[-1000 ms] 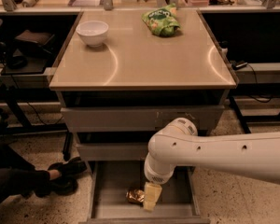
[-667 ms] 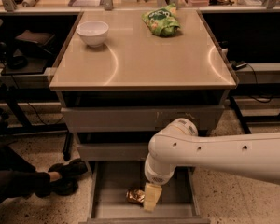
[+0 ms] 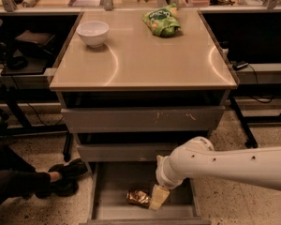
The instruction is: Pick orange can from bottom drawer and place on counter
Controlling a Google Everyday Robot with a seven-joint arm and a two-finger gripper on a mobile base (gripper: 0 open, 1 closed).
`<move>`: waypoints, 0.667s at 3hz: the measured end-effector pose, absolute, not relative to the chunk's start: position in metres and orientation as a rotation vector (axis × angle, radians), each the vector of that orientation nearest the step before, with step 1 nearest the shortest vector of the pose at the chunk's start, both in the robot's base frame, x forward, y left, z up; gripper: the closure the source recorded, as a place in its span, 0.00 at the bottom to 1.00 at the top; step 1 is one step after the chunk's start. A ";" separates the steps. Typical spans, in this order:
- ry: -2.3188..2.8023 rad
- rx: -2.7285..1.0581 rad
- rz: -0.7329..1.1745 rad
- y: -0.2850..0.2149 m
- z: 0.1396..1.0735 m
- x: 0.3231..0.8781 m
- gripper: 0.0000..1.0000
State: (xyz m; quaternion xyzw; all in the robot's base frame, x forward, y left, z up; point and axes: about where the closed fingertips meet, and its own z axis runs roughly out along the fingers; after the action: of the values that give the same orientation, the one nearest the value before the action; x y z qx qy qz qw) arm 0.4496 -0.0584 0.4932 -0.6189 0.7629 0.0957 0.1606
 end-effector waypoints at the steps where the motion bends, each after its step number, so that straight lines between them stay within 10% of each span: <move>1: 2.157 -1.723 0.094 -0.093 0.478 0.477 0.00; 2: 2.141 -1.650 0.025 -0.112 0.480 0.497 0.00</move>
Offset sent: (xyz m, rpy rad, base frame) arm 0.0211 -0.0300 -0.0174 -0.0553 -0.0957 -0.0302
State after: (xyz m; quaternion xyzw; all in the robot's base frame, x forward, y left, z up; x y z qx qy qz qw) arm 0.4968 -0.1123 0.4804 -0.5957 0.7731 0.0092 0.2176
